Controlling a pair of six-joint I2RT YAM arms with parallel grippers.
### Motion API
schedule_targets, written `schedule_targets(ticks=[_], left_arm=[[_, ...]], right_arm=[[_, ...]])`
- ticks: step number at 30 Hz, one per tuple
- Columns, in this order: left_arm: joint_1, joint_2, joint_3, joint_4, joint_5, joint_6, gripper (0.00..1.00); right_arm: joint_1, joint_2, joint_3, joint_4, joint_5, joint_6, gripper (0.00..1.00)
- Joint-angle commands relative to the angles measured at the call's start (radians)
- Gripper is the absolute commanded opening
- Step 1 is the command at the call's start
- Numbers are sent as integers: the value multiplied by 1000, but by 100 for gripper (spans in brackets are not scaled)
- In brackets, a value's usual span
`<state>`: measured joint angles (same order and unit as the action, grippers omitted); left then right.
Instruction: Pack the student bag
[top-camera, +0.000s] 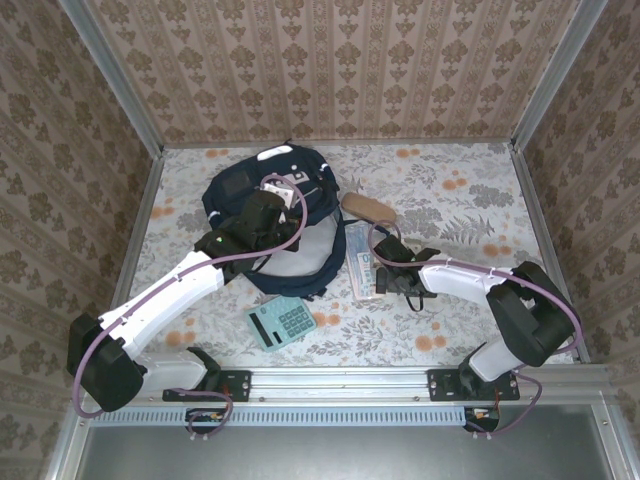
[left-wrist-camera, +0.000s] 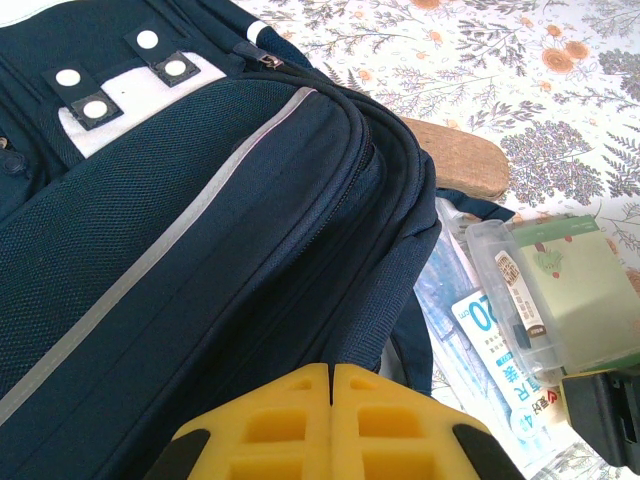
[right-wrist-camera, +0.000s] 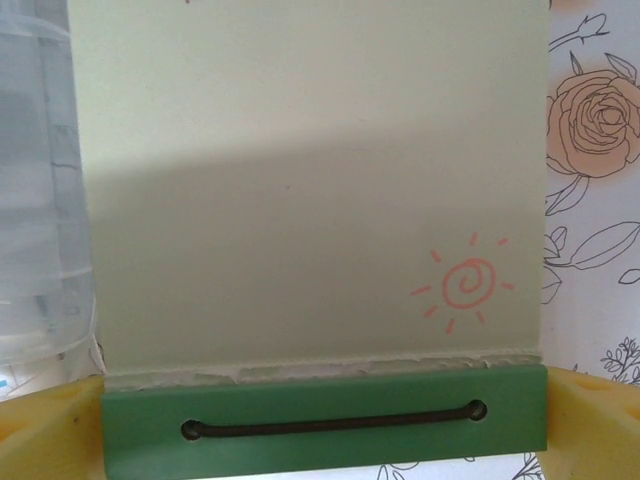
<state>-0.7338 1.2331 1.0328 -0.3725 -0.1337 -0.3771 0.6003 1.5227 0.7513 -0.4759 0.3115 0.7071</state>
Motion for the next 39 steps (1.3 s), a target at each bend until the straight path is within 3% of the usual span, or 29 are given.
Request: schedule_targets(ticks=[1, 10, 19, 24, 31, 39], left_arm=[[-8, -18, 1, 20, 0, 9, 0], [-8, -14, 0, 25, 4, 10, 0], [-9, -3, 0, 32, 5, 6, 0], [-8, -3, 3, 31, -10, 10, 0], [-3, -24, -3, 41, -39, 11, 0], [22, -31, 62, 42, -55, -2, 0]], right_arm=[[-2, 18, 11, -16, 36, -1, 100], [-2, -125, -39, -35, 83, 24, 84], [6, -442, -78, -105, 119, 4, 76], [59, -574, -87, -67, 92, -67, 73], [192, -585, -79, 83, 59, -135, 70], [334, -390, -24, 309, 17, -239, 68]])
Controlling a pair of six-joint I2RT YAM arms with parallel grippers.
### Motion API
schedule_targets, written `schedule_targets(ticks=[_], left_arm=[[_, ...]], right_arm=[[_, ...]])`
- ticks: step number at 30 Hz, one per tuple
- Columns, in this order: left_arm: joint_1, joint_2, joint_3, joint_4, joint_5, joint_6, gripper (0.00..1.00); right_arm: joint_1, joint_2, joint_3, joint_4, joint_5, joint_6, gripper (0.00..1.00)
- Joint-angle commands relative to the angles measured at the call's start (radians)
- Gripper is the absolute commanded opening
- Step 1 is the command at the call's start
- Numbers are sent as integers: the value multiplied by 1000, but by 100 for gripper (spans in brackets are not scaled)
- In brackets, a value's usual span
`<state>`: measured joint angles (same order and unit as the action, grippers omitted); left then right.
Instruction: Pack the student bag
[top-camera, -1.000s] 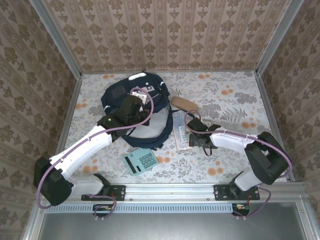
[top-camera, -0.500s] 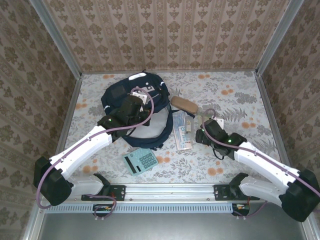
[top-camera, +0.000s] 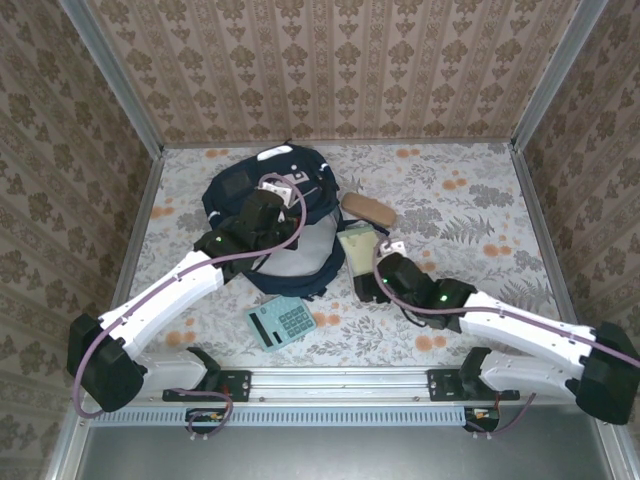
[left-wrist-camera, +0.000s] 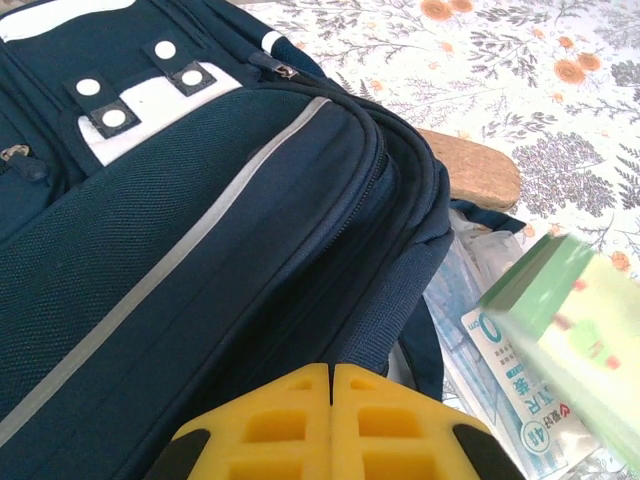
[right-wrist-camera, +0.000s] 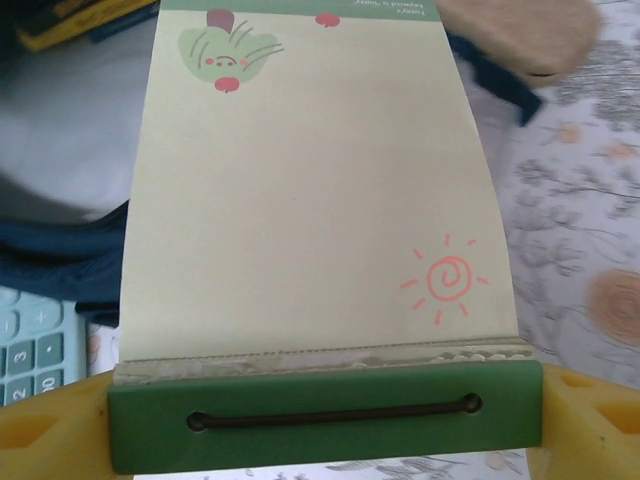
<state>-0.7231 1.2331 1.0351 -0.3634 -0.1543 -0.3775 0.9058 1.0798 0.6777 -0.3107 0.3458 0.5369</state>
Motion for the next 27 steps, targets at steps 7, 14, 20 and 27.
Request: schedule_targets(ticks=[7, 14, 20, 27], left_arm=[[13, -28, 180, 14, -39, 4, 0], [13, -36, 174, 16, -29, 4, 0], [12, -66, 154, 20, -28, 5, 0], [11, -73, 151, 21, -25, 4, 0]], right_arm=[[74, 245, 156, 240, -53, -124, 67], [75, 391, 247, 328, -43, -151, 66], [71, 501, 305, 415, 12, -172, 65], [64, 629, 398, 455, 61, -190, 65]])
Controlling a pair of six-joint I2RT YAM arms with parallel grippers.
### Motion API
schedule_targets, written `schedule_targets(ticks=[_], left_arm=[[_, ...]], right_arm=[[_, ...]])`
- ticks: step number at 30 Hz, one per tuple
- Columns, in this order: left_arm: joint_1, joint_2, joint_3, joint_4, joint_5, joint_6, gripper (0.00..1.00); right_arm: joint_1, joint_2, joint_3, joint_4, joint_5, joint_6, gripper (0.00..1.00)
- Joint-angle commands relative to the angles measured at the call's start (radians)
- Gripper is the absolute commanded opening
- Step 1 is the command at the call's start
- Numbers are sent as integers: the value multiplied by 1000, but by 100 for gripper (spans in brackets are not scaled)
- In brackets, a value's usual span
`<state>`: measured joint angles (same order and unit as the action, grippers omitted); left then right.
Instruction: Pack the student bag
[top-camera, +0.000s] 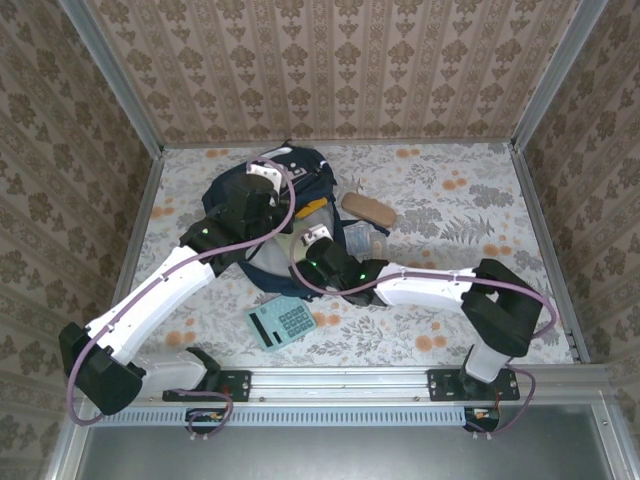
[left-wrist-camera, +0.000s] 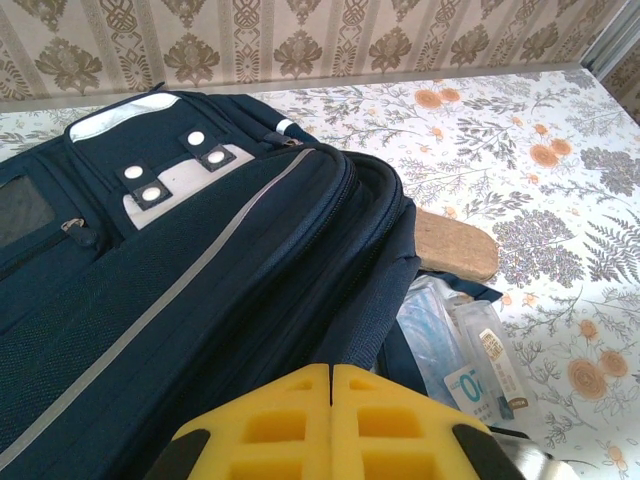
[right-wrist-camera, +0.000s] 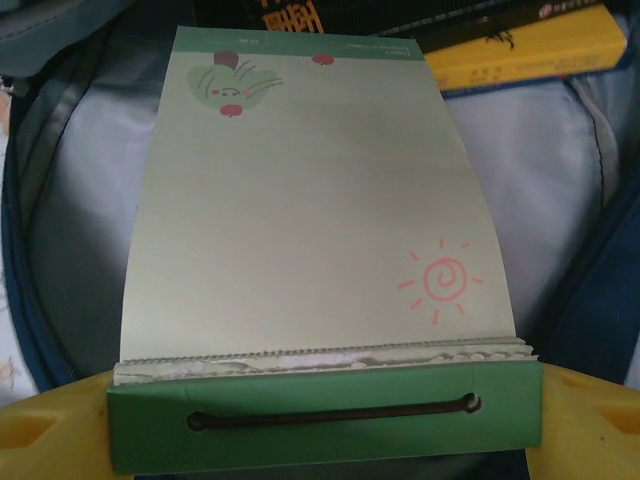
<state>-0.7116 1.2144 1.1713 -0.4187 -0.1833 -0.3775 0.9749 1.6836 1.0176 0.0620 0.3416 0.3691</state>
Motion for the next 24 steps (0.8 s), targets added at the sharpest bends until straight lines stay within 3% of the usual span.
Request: schedule_targets(ticks=[1, 11, 18, 21, 24], left_arm=[[0, -54, 15, 77, 5, 4, 0], [-1, -61, 18, 75, 29, -5, 0], [-4, -69, 20, 72, 34, -6, 0], [-6, -69, 20, 72, 34, -6, 0], [-6, -67, 21, 70, 29, -3, 0]], right_arm=[[-7, 34, 66, 91, 75, -25, 65], [-51, 231, 247, 138, 139, -50, 65], [-79, 379, 364, 284, 156, -118, 66], [-90, 451, 450, 268, 153, -105, 68], [-97, 497, 512, 223, 158, -95, 80]])
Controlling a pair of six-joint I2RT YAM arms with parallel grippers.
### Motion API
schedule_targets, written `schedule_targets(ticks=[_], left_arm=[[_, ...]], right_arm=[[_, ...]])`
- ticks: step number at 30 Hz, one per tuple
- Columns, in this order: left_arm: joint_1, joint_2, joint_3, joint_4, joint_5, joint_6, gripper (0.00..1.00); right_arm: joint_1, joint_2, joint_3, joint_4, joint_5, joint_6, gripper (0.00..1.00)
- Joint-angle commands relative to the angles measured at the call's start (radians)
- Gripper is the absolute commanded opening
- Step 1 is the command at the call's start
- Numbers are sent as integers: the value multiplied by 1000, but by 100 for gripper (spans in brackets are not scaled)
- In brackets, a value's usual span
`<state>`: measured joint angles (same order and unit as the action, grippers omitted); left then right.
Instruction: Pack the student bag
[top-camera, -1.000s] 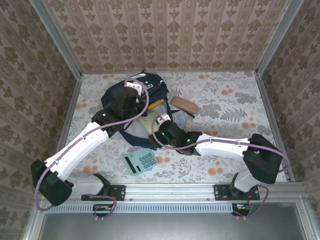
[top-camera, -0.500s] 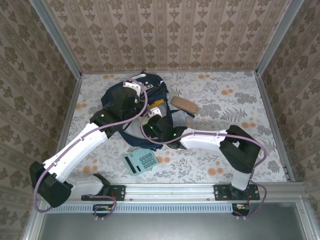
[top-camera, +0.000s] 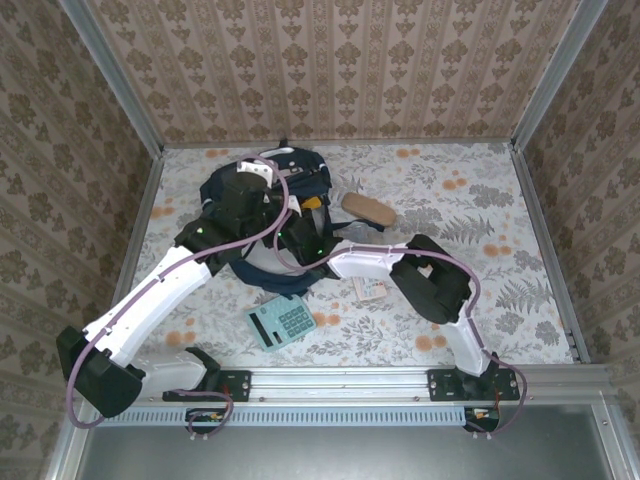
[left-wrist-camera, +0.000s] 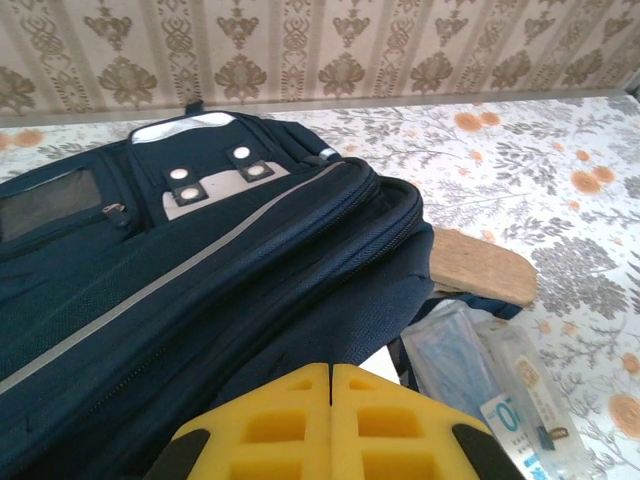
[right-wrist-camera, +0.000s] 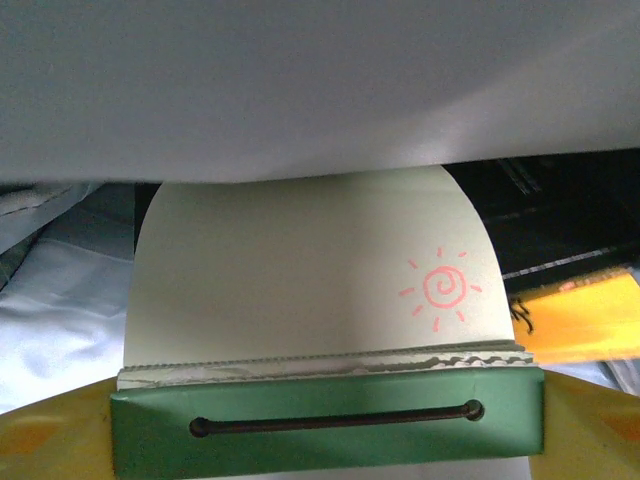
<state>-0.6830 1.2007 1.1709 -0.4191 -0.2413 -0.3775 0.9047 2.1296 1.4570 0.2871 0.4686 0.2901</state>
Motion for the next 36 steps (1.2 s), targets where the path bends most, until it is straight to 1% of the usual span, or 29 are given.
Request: schedule_targets(ticks=[1, 5, 6, 15, 17, 18, 19, 21, 23, 24, 25, 26, 30, 36], left_arm=[[-34, -55, 20, 69, 83, -2, 0], [-32, -55, 16, 70, 62, -4, 0], [-32, -55, 13, 71, 58, -5, 0], [-20, -55, -3, 81, 38, -17, 0], [-18, -57, -5, 84, 39, -18, 0], [-18, -58, -7, 83, 40, -18, 0], [-16, -58, -7, 84, 43, -19, 0], [-16, -58, -9, 87, 49, -21, 0], [-16, -58, -7, 89, 58, -24, 0], [-15, -58, -7, 88, 60, -24, 0], [-16, -59, -7, 89, 64, -22, 0], [-15, -59, -7, 89, 68, -22, 0], [-16, -56, -6, 91, 77, -22, 0], [-18, -54, -5, 94, 89, -26, 0]], right_arm=[[-27, 49, 69, -10, 25, -16, 82], [-27, -8, -32, 26, 16, -16, 97], [-27, -25, -57, 37, 15, -14, 98], [-15, -197, -284, 73, -29, 16, 100], [-10, -232, -345, 101, -51, 35, 94], [-10, -244, -373, 116, -65, 47, 88], [-9, -253, -399, 137, -85, 59, 79], [-10, -253, -426, 172, -116, 81, 52], [-10, -228, -414, 173, -142, 100, 24], [-10, -212, -400, 170, -148, 109, 14], [-11, -193, -384, 168, -159, 120, 8], [-13, -174, -365, 167, -170, 127, 7], [-22, -115, -279, 138, -187, 149, 6], [-71, -21, -146, 87, -226, 199, 4]])
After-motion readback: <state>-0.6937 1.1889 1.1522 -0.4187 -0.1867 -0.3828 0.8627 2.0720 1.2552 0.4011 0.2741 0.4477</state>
